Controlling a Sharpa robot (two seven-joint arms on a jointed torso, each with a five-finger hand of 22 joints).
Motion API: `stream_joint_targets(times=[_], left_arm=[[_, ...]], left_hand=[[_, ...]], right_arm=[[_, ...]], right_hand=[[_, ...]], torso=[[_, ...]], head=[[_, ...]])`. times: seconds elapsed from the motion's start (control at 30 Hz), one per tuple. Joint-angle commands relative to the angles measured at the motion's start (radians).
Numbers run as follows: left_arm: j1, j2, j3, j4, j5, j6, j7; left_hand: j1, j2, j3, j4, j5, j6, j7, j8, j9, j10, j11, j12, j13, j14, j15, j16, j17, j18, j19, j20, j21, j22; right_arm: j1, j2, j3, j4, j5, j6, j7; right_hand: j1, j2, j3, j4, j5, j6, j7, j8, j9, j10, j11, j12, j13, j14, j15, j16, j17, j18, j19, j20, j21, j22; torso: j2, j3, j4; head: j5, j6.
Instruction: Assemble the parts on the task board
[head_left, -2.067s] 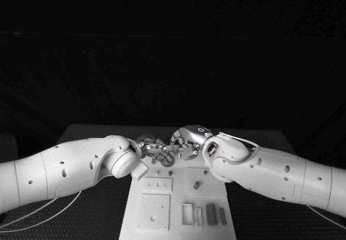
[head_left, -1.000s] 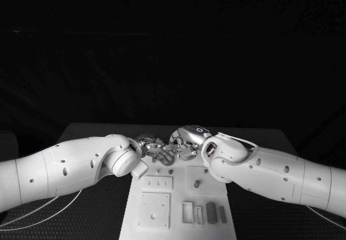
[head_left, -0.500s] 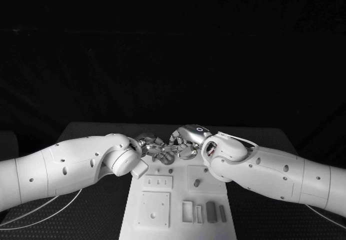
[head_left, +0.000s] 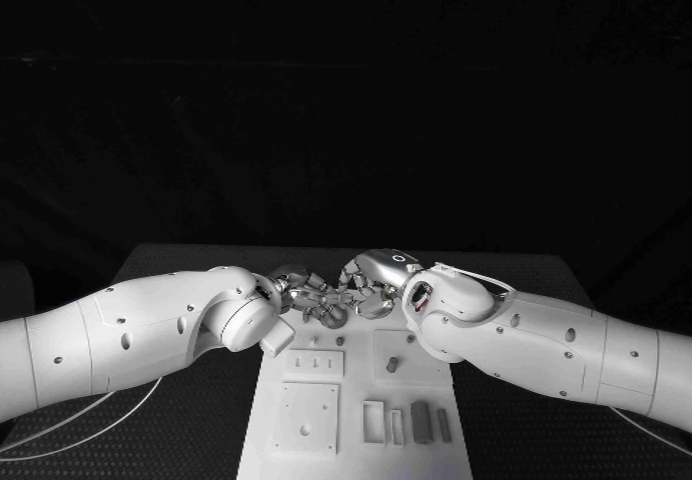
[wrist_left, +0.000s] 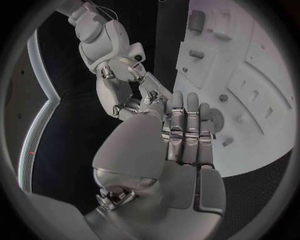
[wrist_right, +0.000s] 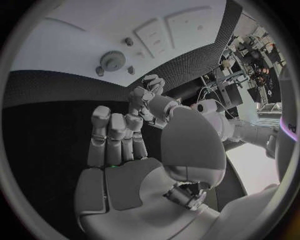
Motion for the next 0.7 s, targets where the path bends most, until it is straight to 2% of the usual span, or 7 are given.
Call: stream_joint_targets(times=[0.03,0.1,0.2,0.3,0.37,0.47,0.7], left_arm=[[0.002,0.003,0.002,0.001,0.025,0.006,0.022],[0.002,0.003,0.002,0.002,0.029,0.006,0.022],[0.002,0.004,0.002,0.003,0.038,0.005,0.017],[0.002,0.004,0.002,0.003,0.039,0.001,0.008],[0.002,0.003,0.002,0.003,0.039,-0.003,-0.001],[0.002,0.004,0.002,0.002,0.036,-0.006,-0.019],[0.002,0.007,0.002,0.002,0.029,-0.009,-0.048]], left_hand=[[0.006,-0.005,0.006,0.001,-0.002,0.001,0.008,0.0,0.0,0.008,0.002,0.003,0.002,-0.003,-0.003,0.001,-0.001,-0.008,-0.008,0.002,-0.003,0.012],[0.0,-0.009,0.005,0.003,-0.002,0.002,0.009,0.0,0.0,0.008,0.002,0.003,0.002,-0.004,-0.003,0.001,-0.001,-0.01,-0.009,0.003,-0.003,0.012],[-0.043,-0.029,0.002,0.005,-0.005,0.002,0.009,-0.003,0.0,0.008,0.003,0.001,0.004,-0.004,-0.003,0.001,-0.002,-0.012,-0.008,0.001,-0.002,0.013],[-0.129,-0.074,-0.003,0.007,-0.021,-0.004,0.013,-0.011,-0.003,0.003,0.006,-0.003,0.004,-0.006,-0.002,-0.002,-0.004,-0.011,-0.004,0.001,-0.001,0.014],[-0.173,-0.094,-0.008,0.007,-0.028,-0.008,0.016,-0.014,-0.004,0.0,0.009,-0.006,0.004,-0.007,0.0,-0.004,-0.006,-0.01,-0.004,0.002,0.0,0.015],[-0.26,-0.106,-0.035,0.007,-0.02,-0.011,0.017,-0.018,-0.005,-0.003,0.011,-0.009,0.005,-0.01,0.0,-0.007,-0.008,-0.007,-0.008,0.003,0.0,0.015],[-0.301,-0.105,-0.043,0.008,-0.021,-0.013,0.017,-0.02,-0.005,-0.004,0.011,-0.01,0.006,-0.012,0.001,-0.009,-0.01,-0.003,-0.01,0.003,0.0,0.016]], right_arm=[[-0.004,0.005,-0.001,0.003,-0.01,0.017,0.011],[-0.004,0.005,-0.001,0.004,-0.01,0.016,0.011],[-0.004,0.005,-0.001,0.003,-0.009,0.016,0.01],[-0.005,0.005,-0.001,0.003,-0.01,0.013,0.009],[-0.005,0.006,-0.001,0.003,-0.011,0.011,0.007],[-0.005,0.006,-0.001,0.005,-0.012,0.005,0.006],[-0.006,0.006,-0.001,0.01,-0.015,-0.003,0.002]], right_hand=[[-0.008,0.004,0.006,0.0,0.004,0.065,0.058,0.0,0.04,0.008,-0.001,-0.005,0.001,0.008,-0.003,0.006,-0.001,0.015,0.004,0.0,0.006,0.011],[-0.008,0.004,0.006,0.0,0.004,0.065,0.058,0.0,0.04,0.008,-0.001,-0.005,0.001,0.008,-0.003,0.006,-0.001,0.015,0.004,0.0,0.006,0.011],[-0.008,0.005,0.006,-0.001,0.004,0.065,0.058,0.0,0.04,0.008,-0.001,-0.005,0.002,0.008,-0.003,0.006,-0.001,0.015,0.004,0.0,0.006,0.011],[-0.008,0.005,0.006,-0.001,0.004,0.066,0.058,0.0,0.04,0.008,-0.001,-0.006,0.002,0.008,-0.003,0.006,-0.001,0.015,0.004,0.0,0.006,0.011],[-0.008,0.005,0.007,-0.001,0.004,0.066,0.058,0.0,0.04,0.008,-0.001,-0.006,0.002,0.008,-0.003,0.006,-0.001,0.015,0.004,0.0,0.006,0.011],[-0.009,0.005,0.007,-0.001,0.004,0.066,0.058,0.0,0.04,0.008,-0.001,-0.006,0.002,0.008,-0.003,0.006,-0.002,0.015,0.004,0.0,0.006,0.011],[-0.009,0.004,0.008,-0.003,0.006,0.067,0.058,0.0,0.041,0.009,-0.002,-0.006,0.002,0.008,-0.003,0.006,-0.002,0.015,0.004,0.0,0.006,0.011]], torso=[[0.0,0.0005,-0.0002],[0.0,0.0005,0.0002],[0.0,0.0003,0.0003],[0.001,0.0003,-0.0004],[0.001,0.0004,-0.0006],[0.0,0.0007,-0.0003],[0.001,0.0008,0.0005]], head=[[0.001,0.0],[0.001,0.0],[0.0,-0.001],[0.0,-0.002],[0.0,-0.002],[0.0,-0.001],[-0.001,-0.005]])
